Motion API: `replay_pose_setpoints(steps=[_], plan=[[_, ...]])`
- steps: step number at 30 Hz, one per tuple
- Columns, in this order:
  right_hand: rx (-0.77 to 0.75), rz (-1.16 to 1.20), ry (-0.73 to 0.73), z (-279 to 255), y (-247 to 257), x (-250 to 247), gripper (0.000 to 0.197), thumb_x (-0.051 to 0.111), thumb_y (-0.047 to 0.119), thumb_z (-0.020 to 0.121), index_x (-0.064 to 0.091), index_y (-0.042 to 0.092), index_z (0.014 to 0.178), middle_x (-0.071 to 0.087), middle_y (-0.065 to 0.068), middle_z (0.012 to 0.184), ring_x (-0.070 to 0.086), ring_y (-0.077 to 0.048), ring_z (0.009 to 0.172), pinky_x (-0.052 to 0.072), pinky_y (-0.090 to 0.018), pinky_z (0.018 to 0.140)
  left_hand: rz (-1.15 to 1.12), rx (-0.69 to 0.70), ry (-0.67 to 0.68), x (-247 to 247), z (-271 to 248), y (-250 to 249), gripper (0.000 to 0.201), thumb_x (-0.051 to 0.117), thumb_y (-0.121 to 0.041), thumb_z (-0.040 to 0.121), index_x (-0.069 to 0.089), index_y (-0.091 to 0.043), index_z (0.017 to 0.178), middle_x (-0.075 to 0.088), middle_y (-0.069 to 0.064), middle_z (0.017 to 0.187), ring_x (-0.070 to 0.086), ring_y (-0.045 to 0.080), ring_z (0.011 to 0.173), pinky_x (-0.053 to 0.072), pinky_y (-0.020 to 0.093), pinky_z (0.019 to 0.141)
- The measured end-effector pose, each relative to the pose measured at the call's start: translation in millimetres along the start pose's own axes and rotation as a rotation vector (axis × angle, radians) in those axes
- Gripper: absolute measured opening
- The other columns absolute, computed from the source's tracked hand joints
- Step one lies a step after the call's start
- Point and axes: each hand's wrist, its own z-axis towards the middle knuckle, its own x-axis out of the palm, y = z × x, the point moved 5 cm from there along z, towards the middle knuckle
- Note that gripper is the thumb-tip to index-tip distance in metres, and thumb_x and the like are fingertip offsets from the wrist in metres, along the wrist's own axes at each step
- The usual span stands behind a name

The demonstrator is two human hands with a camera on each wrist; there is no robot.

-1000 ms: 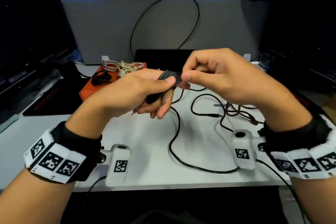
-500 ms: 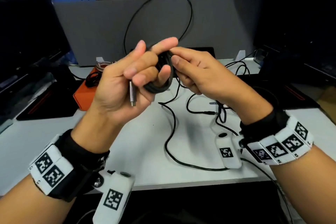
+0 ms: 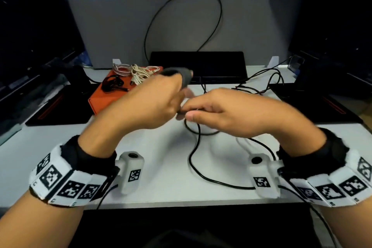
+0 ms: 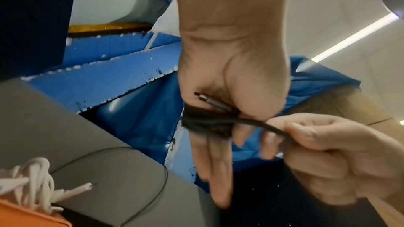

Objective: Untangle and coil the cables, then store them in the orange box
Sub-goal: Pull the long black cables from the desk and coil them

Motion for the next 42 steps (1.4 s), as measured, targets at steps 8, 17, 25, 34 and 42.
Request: replay_pose_setpoints(steps=[8, 17, 25, 34, 42], plan=[[-0.033, 0.105, -0.369, -20.2, -7.9, -49.6, 0.025, 0.059, 0.039, 0.103, 0.07, 0.022, 0.087, 0.059, -0.002, 0.065, 0.046, -0.021, 0.058, 0.04, -0.037, 0.058, -0.965, 0.139, 0.308, 1.2, -10.1, -15.2, 0.052, 0.029, -0.016, 0.108, 0.077, -0.019, 0.09, 0.058, -0.006, 0.046, 0.027, 0.018, 0.034, 0.024, 0.037, 0.043], [-0.003, 0.596, -0.554, 5.2, -9.2, -17.9, 0.04, 0.031, 0.035, 0.113, 0.061, 0.014, 0.099, 0.051, 0.022, 0.053, 0.048, 0.002, 0.045, 0.039, -0.011, 0.05, -1.625, 0.169, 0.132, 12.2, 0.8, -8.2, 0.032, 0.038, -0.029, 0.104, 0.063, -0.016, 0.089, 0.024, -0.01, 0.053, 0.018, 0.006, 0.033, 0.023, 0.02, 0.038], [0.129, 0.944, -0.494, 11.7, -6.5, -4.6, 0.047, 0.033, 0.051, 0.109, 0.055, 0.017, 0.086, 0.048, 0.009, 0.059, 0.031, -0.007, 0.046, 0.023, -0.025, 0.05, -1.958, 0.223, 0.232, 18.3, 6.9, -14.3, 0.027, 0.045, -0.026, 0.105, 0.058, -0.013, 0.085, 0.028, -0.007, 0.052, 0.027, 0.012, 0.035, 0.037, 0.023, 0.045], [0.047, 0.798, -0.649, 17.2, -11.3, -10.0, 0.044, 0.034, 0.046, 0.111, 0.053, 0.011, 0.09, 0.058, -0.026, 0.072, 0.048, -0.012, 0.055, 0.04, -0.02, 0.052, -1.56, -0.118, 0.009, 1.7, 3.1, -20.1, 0.028, 0.043, -0.028, 0.096, 0.048, -0.015, 0.072, 0.044, -0.003, 0.042, 0.059, 0.017, 0.046, 0.054, 0.025, 0.056], [0.094, 0.172, -0.718, 1.6, -12.6, -29.1, 0.039, 0.034, 0.049, 0.107, 0.054, 0.029, 0.08, 0.059, 0.013, 0.065, 0.057, -0.01, 0.067, 0.05, -0.041, 0.068, -1.19, -0.222, -0.065, -7.6, -3.6, -12.8, 0.048, 0.046, -0.052, 0.102, 0.07, -0.011, 0.096, 0.062, 0.012, 0.078, 0.069, 0.031, 0.085, 0.053, 0.041, 0.083]])
